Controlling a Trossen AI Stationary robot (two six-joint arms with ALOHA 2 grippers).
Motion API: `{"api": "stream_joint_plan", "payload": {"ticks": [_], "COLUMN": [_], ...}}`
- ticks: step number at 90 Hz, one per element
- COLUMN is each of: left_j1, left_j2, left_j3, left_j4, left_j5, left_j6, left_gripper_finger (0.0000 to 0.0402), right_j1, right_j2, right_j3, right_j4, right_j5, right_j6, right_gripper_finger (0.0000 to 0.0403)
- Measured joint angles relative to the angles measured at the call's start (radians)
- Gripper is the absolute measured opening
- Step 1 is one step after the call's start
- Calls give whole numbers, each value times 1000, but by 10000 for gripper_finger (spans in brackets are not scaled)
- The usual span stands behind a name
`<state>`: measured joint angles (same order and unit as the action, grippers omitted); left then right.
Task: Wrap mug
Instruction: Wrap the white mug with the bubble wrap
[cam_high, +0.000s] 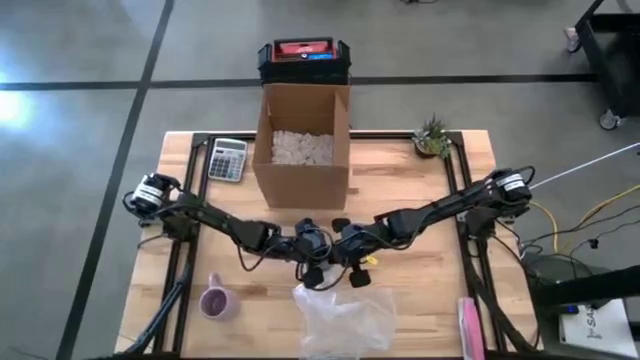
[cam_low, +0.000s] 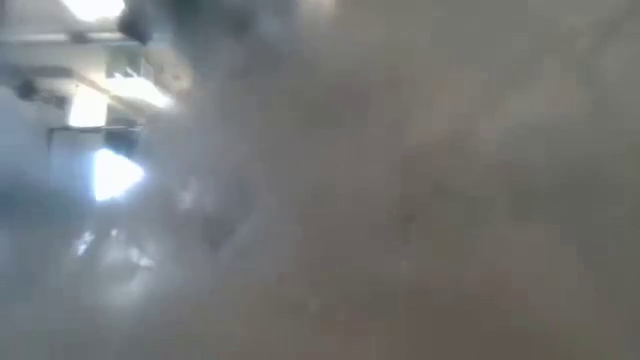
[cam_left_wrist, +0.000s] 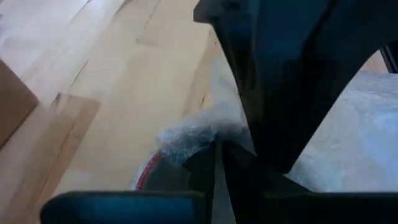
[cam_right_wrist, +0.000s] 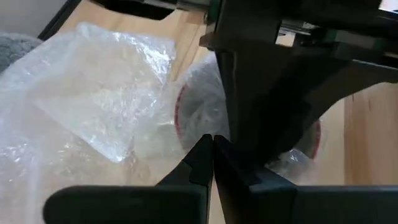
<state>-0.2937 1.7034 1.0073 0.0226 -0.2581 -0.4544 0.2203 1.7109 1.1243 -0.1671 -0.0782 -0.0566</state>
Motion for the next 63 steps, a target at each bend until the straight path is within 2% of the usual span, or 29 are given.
{"api": "stream_joint_plan", "payload": {"ticks": [22, 47, 63], "left_j1": [-16, -13, -8], "left_j2": [-85, 12, 60], "left_j3": [-5, -8, -7], "left_j4": [-5, 6, -11], "left_j5": [46, 103, 86], "left_j6": [-11, -28, -57], "left_gripper_finger": [21, 21, 21], "right_j1": [0, -5, -5], "right_j2": [1, 1, -4], "right_j3": [17, 20, 126], "right_j4": [-14, -27, -209], "right_j5": [2, 1, 3], "right_j6": [-30, -33, -43], "right_gripper_finger": [0, 0, 0]}}
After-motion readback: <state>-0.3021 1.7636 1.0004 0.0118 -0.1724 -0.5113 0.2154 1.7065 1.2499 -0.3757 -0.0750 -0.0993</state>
